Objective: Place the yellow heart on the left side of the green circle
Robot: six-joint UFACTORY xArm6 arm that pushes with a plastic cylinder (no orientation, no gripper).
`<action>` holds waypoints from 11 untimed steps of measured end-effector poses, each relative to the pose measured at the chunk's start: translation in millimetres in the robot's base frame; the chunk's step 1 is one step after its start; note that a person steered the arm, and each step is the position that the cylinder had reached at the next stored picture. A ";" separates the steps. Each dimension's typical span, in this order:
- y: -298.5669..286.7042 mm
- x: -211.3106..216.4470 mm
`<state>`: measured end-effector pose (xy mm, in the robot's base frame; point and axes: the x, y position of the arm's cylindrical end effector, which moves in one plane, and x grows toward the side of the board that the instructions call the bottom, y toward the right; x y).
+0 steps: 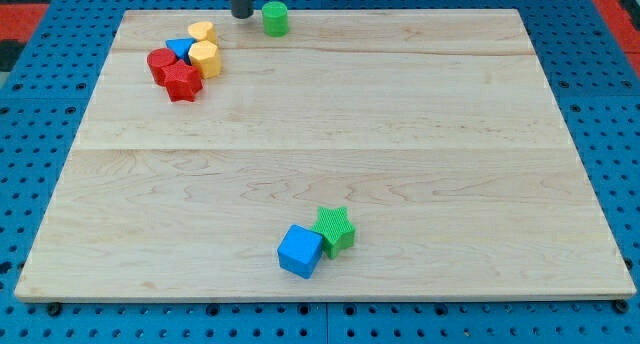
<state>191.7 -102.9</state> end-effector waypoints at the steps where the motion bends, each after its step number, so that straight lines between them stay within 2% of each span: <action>1: 43.6 2.4; 2: 61.5 8.5; 4: -47.4 7.3; 6: -107.9 82.4; 7: -111.6 103.4; 10: -77.2 73.0; 11: -19.8 42.2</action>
